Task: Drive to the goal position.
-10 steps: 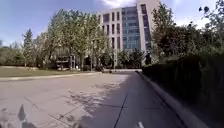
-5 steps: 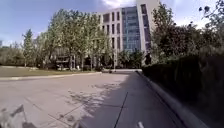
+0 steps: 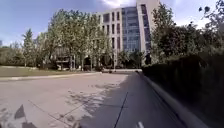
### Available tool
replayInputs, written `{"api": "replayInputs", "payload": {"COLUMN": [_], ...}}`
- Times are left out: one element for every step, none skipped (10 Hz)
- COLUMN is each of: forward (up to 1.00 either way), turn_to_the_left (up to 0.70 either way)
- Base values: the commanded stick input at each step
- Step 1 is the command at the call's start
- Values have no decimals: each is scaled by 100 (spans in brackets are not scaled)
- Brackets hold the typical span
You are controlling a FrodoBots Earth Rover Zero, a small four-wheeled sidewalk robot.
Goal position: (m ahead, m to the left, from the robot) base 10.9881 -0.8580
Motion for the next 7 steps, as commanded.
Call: {"api": "replayInputs", "payload": {"forward": [45,45,45,45,45,45,45], "turn_to_the_left": [0,0,0,0,0,0,0]}}
